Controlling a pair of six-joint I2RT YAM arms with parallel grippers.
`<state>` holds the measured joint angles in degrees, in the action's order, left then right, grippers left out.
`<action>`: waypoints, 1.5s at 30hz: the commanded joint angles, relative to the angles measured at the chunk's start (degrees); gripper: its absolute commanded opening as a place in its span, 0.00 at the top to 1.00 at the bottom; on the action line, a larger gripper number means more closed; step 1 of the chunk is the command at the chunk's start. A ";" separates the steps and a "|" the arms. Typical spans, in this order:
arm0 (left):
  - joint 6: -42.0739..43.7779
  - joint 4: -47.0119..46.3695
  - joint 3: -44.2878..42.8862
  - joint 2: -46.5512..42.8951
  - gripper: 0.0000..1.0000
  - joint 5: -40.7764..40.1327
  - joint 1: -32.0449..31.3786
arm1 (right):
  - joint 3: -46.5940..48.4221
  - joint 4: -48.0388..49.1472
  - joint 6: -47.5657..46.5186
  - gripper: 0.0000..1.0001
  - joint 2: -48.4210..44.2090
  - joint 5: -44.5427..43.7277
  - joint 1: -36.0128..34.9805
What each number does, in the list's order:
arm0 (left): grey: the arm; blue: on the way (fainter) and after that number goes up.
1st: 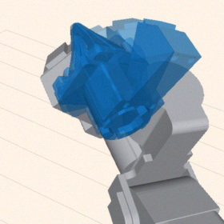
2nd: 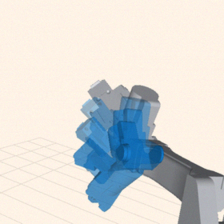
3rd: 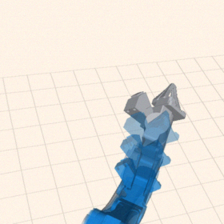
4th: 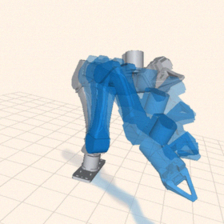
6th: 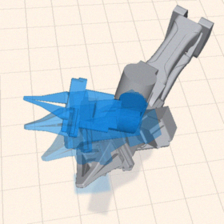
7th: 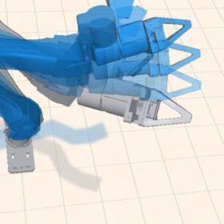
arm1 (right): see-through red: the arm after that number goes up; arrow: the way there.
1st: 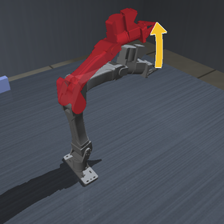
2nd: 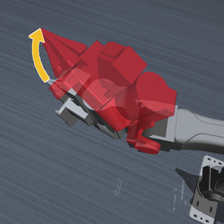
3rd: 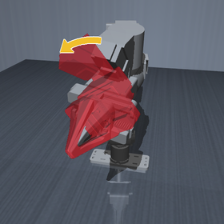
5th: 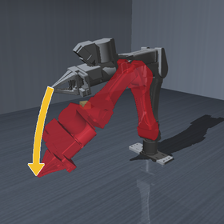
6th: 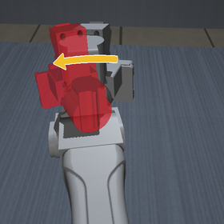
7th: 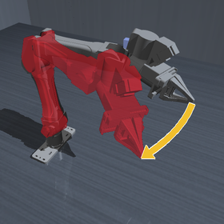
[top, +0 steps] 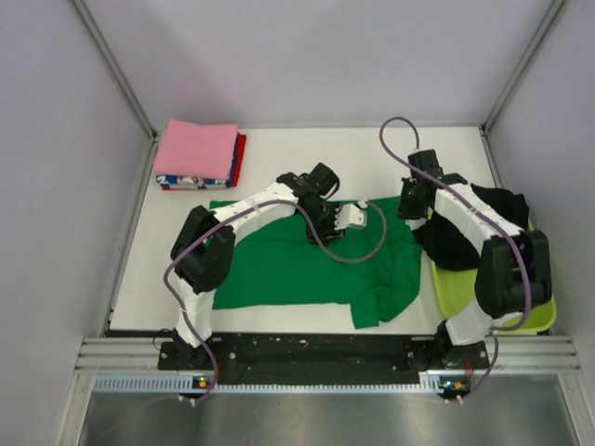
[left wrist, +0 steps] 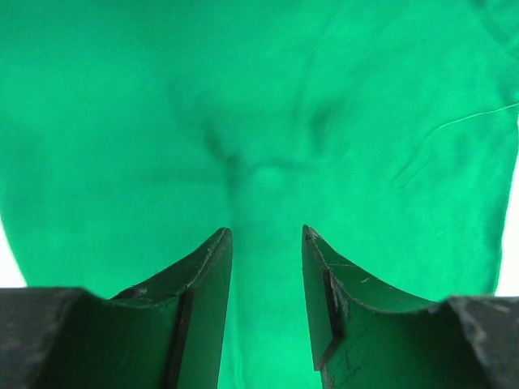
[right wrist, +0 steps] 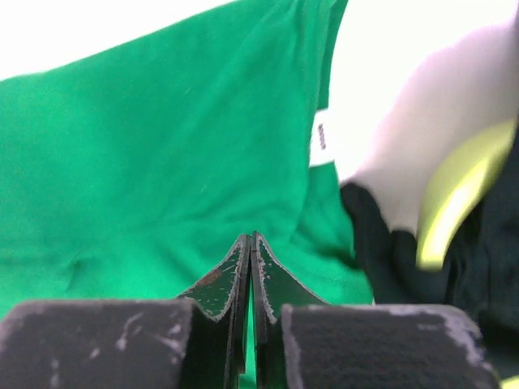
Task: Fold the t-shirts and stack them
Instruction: Fold the flattened tshirt in 1/3 of the way, then grap the side of the flattened tshirt closest away from the robot with both arms
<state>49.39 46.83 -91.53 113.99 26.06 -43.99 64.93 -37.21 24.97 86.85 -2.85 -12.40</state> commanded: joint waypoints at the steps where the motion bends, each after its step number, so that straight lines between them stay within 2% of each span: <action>1: -7.45 -1.82 0.63 -4.30 0.56 -4.44 8.20 | 4.84 4.69 -3.00 1.00 11.91 -2.43 1.68; 6: -5.62 -3.85 10.03 -9.66 0.49 -7.78 15.15 | 13.71 4.87 -3.79 1.00 25.54 -4.45 3.96; 11: -3.42 -6.22 18.92 -12.30 0.46 -13.49 21.03 | 22.25 4.69 -3.26 1.00 31.62 -5.76 5.46; 14: -3.33 -5.61 20.16 -12.92 0.45 -14.81 24.55 | 26.03 3.38 -4.75 1.00 32.60 -3.14 5.55; 16: -2.46 -3.51 20.51 -15.28 0.45 -12.98 25.61 | 26.48 3.29 -6.85 1.00 30.24 0.81 5.38; 17: -1.50 -2.54 21.29 -17.29 0.45 -11.66 25.70 | 26.31 3.29 -8.87 0.98 28.22 2.14 5.20; 18: -0.18 -1.23 22.08 -19.66 0.45 -10.00 25.71 | 25.87 3.29 -10.98 0.89 25.94 2.67 4.50; 21: 3.08 4.83 24.28 -25.30 0.42 -5.33 25.53 | 22.45 3.29 -19.40 0.58 15.31 4.17 1.43; 23: 4.13 9.40 26.04 -27.41 0.40 -4.18 25.36 | 18.77 3.29 -26.69 0.48 8.28 4.69 -1.99; 28: 5.98 15.57 35.43 -33.21 0.38 -5.32 24.74 | 1.47 1.62 -46.99 0.41 -10.00 11.02 -9.55; 30: 6.34 16.62 40.26 -35.67 0.37 -5.50 24.48 | -6.96 -1.97 -56.73 0.38 -17.81 11.55 -13.68; 32: 5.55 16.89 44.05 -37.70 0.37 -5.50 24.13 | -12.08 -8.11 -62.82 0.38 -21.79 13.56 -17.72; 34: 4.93 15.93 47.74 -39.10 0.37 -6.63 23.86 | -15.25 -14.88 -66.35 0.38 -23.47 14.46 -20.98; 38: 2.65 11.19 53.11 -41.30 0.36 -10.50 23.51 | -20.96 -20.79 -71.28 0.38 -23.30 6.30 -25.99; 40: 1.33 9.17 53.82 -41.31 0.36 -11.47 23.51 | -23.08 -20.80 -74.09 0.38 -23.13 4.61 -27.75; 42: 1.24 9.07 53.91 -41.40 0.36 -11.56 23.33 | -24.66 -18.79 -75.94 0.38 -23.39 6.88 -28.02; 45: 1.33 7.06 55.05 -41.22 0.36 -12.79 22.81 | -27.92 -10.01 -77.09 0.38 -23.22 7.51 -28.20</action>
<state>51.48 57.89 -37.56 73.87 14.90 -20.47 38.94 -54.98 -46.50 64.23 4.40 -39.68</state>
